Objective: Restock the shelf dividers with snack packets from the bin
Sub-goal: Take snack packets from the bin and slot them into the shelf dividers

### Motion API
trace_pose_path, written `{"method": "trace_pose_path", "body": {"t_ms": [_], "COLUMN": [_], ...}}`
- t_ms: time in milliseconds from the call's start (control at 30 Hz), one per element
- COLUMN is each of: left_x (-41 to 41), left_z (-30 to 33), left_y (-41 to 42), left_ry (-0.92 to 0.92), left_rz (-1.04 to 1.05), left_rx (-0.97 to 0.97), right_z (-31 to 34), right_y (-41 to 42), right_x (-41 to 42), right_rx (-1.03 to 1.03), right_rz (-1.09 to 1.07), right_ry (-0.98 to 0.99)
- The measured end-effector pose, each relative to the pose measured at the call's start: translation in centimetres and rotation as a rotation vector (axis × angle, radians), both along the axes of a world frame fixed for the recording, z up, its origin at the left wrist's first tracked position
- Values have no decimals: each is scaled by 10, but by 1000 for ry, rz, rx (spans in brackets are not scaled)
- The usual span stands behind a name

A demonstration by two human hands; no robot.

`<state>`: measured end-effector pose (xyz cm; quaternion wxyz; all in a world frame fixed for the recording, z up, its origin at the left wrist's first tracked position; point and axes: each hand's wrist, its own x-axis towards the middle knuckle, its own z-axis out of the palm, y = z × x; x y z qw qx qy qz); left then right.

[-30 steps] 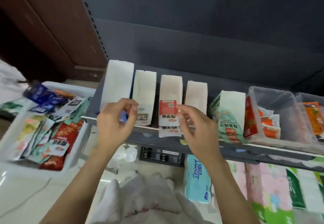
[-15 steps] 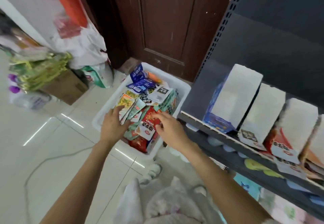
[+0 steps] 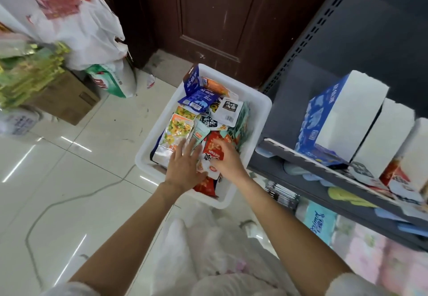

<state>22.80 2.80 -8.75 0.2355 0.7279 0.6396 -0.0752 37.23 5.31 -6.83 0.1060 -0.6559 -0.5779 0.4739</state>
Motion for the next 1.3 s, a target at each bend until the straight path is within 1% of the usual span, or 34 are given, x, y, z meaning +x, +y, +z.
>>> {"method": "trace_pose_path", "body": {"t_ms": [67, 133, 167, 267, 333, 367, 400, 467, 533, 633, 733, 800, 933, 1000, 1067, 1133, 1200, 1300], "left_x": [-4, -8, -10, -13, -15, -17, -19, -25, -29, -27, -26, -27, -24, -23, -25, -26, -25, -24], "left_z": [1, 0, -1, -3, 0, 2, 5, 7, 5, -1, -7, -9, -7, -8, -9, -10, -11, -14], "left_y": [0, -1, -2, -2, 3, 6, 10, 17, 25, 29, 29, 34, 42, 44, 49, 51, 48, 43], "left_ry": [-6, -3, 2, -13, -58, -84, -110, -149, -170, -213, -236, -257, -355, -384, -414, -357, -299, -343], "left_rz": [-19, -41, -54, -69, -46, -26, 4, 106, 246, 396, 425, 430, 440, 493, 560, 532, 492, 499], "left_rx": [17, 22, 20, 10, 30, 66, 111, 185, 168, 54, 42, 39, 78, 120, 95, 64, 86, 42], "right_z": [3, 4, 3, 1, -2, -4, -6, -11, -16, -19, -16, -13, -14, -15, -14, -12, -18, -26], "right_y": [0, -3, -4, -10, -11, -9, -6, -1, 2, 8, 20, 28, 35, 35, 35, 38, 43, 47], "right_x": [2, 4, 3, -6, -10, -10, -10, -11, -10, -2, 10, 15, 13, 6, -5, -18, -30, -42], "right_rx": [86, 153, 165, 185, 279, 311, 312, 220, 133, 82, 38, 7, -28, -35, -95, -173, -197, -195], "right_rz": [-99, -186, -206, -208, -111, -18, 83, 267, 382, 427, 476, 469, 369, 249, 98, -65, -195, -339], "right_ry": [-46, -169, -223, -287, -391, -431, -429, -349, -329, -322, -278, -216, -160, -132, -43, 42, 67, 45]}}
